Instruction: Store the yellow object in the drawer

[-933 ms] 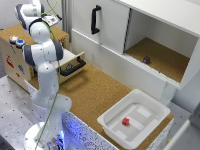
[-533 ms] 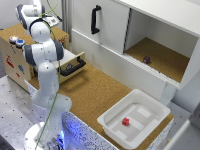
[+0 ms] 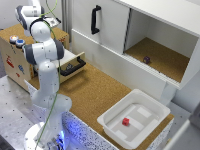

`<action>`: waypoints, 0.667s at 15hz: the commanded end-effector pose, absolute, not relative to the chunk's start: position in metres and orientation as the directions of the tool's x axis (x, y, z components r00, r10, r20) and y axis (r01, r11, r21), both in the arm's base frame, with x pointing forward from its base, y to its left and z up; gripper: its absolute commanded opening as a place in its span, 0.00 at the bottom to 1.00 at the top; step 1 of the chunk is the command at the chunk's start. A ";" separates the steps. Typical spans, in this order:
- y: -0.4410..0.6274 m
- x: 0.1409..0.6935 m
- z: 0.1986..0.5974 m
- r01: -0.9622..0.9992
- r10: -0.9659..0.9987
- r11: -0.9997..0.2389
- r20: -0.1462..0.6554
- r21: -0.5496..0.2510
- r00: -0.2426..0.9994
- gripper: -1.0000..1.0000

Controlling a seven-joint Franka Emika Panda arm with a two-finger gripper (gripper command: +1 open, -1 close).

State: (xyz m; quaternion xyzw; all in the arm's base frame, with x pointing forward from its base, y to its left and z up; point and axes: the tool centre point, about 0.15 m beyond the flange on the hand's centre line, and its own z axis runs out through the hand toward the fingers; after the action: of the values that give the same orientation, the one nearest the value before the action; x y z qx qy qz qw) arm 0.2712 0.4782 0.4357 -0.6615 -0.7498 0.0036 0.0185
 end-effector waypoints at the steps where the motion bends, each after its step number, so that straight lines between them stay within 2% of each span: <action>1: 0.452 0.267 0.473 0.998 0.998 0.058 -0.035 0.021 -0.057 0.00; 6: 0.363 0.273 0.460 0.999 0.999 -0.029 -0.022 -0.016 0.029 0.00; 10: 0.295 0.278 0.420 0.991 0.994 -0.109 -0.001 -0.083 0.109 0.00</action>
State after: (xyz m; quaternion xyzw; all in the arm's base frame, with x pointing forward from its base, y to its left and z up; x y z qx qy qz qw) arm 0.2793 0.3815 0.4647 -0.7240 -0.6860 0.0648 -0.0327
